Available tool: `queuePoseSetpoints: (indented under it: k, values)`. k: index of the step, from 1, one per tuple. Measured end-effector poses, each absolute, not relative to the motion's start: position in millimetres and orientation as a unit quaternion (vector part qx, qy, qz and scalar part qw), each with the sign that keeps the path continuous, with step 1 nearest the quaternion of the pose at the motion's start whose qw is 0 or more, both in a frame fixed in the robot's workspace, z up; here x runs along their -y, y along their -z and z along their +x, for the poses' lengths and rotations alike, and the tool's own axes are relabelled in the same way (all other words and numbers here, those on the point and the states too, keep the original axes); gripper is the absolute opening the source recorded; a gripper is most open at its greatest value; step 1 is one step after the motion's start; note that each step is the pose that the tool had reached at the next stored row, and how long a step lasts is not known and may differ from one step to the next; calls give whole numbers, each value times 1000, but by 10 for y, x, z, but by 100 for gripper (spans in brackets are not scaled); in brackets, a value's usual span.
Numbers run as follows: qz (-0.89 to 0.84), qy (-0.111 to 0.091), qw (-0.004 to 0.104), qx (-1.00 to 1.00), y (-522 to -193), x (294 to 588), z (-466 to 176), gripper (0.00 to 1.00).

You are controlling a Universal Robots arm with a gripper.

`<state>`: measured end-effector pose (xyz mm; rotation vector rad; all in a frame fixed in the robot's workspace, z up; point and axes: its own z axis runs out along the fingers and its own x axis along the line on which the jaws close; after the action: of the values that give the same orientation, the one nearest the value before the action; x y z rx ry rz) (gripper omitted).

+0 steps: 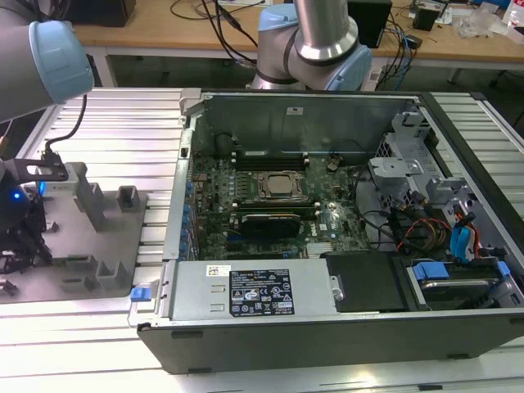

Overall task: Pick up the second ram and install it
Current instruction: 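Pick up the second ram and move it above second insertion slot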

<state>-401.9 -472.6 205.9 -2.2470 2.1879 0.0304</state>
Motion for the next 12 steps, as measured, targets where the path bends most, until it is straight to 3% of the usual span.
queuePoseSetpoints:
  k: [12]
  values:
    - [-716,-10,3,-698,-2159,4726,-4019,13]
